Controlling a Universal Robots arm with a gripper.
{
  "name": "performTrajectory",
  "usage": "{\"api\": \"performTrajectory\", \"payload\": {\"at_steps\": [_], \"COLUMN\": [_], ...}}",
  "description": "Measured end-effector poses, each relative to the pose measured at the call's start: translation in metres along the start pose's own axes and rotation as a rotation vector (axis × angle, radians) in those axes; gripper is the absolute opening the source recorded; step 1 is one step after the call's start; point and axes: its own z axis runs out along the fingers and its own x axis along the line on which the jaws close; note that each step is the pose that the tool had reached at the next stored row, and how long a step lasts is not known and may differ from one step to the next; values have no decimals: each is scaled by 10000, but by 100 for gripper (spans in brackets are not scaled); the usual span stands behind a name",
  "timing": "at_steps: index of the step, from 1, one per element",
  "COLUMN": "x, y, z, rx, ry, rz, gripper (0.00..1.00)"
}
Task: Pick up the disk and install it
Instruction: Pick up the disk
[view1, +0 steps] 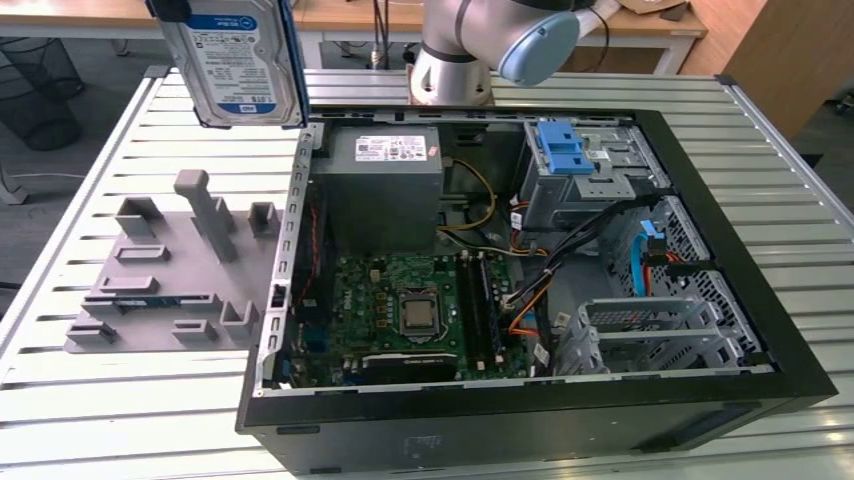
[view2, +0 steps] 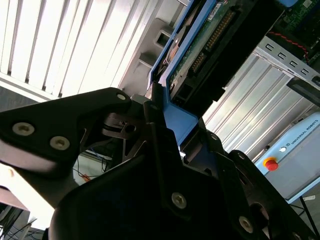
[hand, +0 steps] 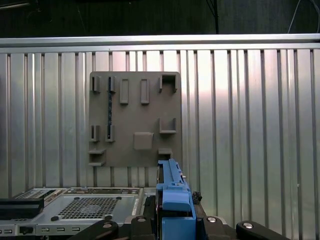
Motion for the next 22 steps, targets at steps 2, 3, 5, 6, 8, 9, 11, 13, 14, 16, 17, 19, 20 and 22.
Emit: {"api": "performTrajectory", "payload": {"at_steps": [2,3,5,6,8,9,11,13,14,16,17,19,20,22], "x": [0,0,-1,2,2,2,3,4,4,5,5,6,8,12], "y": [0,-1,-70,-69,-70,-70,-71,-71,-71,-71,-71,-71,-71,-71], "z": [0,0,0,1,0,0,0,0,0,0,0,0,-1,-1], "rx": [0,0,1,4,0,0,0,0,0,0,0,1,0,0], "ry": [0,0,0,-2,0,0,0,0,0,0,0,-1,0,0], "rz": [0,0,-1,-1,2,1,0,0,0,0,0,0,-1,-1], "gripper": [36,36,36,36,36,36,36,36,36,36,36,36,36,36]}}
